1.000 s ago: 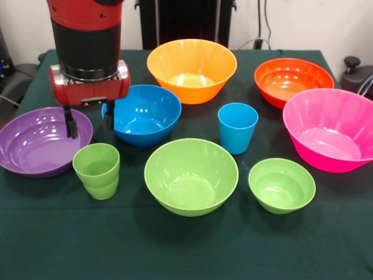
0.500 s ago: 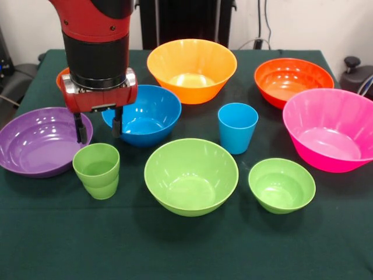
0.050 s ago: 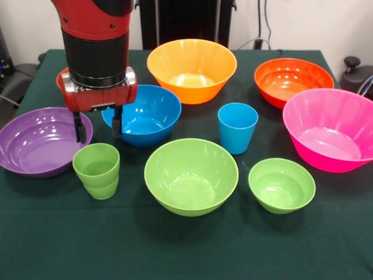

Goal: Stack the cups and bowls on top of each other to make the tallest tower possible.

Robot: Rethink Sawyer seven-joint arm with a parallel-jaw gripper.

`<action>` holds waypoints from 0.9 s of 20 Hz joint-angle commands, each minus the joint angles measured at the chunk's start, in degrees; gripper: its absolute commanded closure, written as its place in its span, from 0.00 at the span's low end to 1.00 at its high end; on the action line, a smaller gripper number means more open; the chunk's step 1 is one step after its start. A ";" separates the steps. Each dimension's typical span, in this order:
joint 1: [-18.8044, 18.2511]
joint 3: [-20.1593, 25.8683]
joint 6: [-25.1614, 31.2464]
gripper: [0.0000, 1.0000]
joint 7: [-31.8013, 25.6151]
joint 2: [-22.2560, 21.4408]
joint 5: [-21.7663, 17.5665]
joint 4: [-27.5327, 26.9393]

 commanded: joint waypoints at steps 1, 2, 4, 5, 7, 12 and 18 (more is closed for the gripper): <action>1.75 3.41 -1.04 0.00 -8.70 4.07 -3.18 -0.27; 1.77 3.45 -1.50 0.00 -8.58 4.73 -3.35 -0.60; 1.86 3.45 -2.09 0.00 -8.31 5.73 -3.60 -1.18; 1.96 3.43 -2.09 0.00 -8.10 5.91 -3.57 -1.30; 2.35 3.17 -2.54 0.00 -7.22 6.51 -3.76 -1.60; 3.58 2.77 -3.30 0.00 -5.45 6.28 -3.98 -1.43; 4.44 2.60 -4.32 0.00 -4.60 7.24 -3.99 -2.10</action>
